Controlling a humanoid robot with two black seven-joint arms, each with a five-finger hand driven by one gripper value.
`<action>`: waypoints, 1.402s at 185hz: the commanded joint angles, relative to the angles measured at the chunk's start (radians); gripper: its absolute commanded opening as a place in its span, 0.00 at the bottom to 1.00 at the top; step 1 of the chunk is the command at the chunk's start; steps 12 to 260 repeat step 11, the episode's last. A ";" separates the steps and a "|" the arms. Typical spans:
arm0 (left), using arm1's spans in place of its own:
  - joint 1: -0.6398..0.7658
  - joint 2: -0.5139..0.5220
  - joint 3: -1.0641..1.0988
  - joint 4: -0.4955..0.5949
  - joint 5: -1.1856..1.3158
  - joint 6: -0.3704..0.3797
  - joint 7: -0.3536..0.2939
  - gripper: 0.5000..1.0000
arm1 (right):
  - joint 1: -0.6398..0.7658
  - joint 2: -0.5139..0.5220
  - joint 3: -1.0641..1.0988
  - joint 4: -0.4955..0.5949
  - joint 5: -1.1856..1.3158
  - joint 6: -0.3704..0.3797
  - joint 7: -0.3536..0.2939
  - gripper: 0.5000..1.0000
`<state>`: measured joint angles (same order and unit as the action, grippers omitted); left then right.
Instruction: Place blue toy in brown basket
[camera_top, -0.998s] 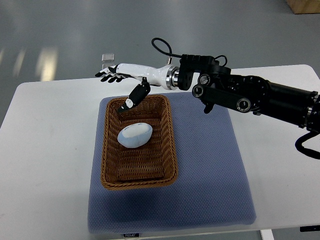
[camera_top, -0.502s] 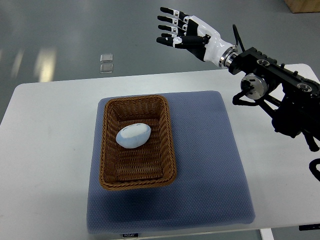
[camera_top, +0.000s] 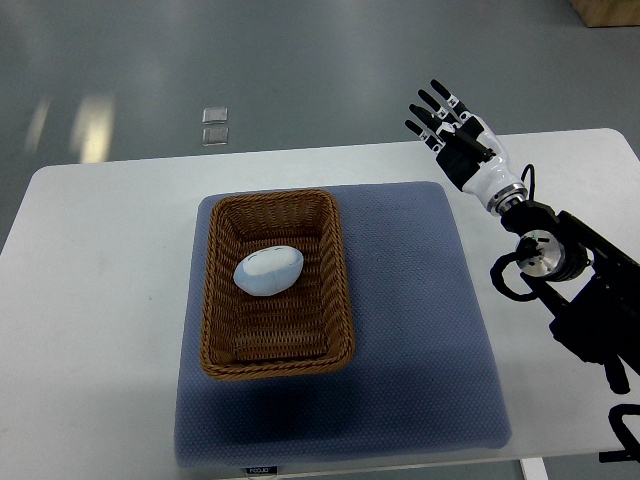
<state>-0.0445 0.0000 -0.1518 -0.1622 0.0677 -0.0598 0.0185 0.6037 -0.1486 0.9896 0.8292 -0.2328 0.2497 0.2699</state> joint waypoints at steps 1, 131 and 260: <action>0.000 0.000 0.000 0.001 0.001 0.000 0.000 1.00 | -0.009 0.000 0.004 -0.005 0.021 0.005 0.002 0.82; 0.000 0.000 0.000 0.000 0.000 0.000 0.000 1.00 | -0.010 0.001 0.004 -0.004 0.024 0.007 0.002 0.82; 0.000 0.000 0.000 0.000 0.000 0.000 0.000 1.00 | -0.010 0.001 0.004 -0.004 0.024 0.007 0.002 0.82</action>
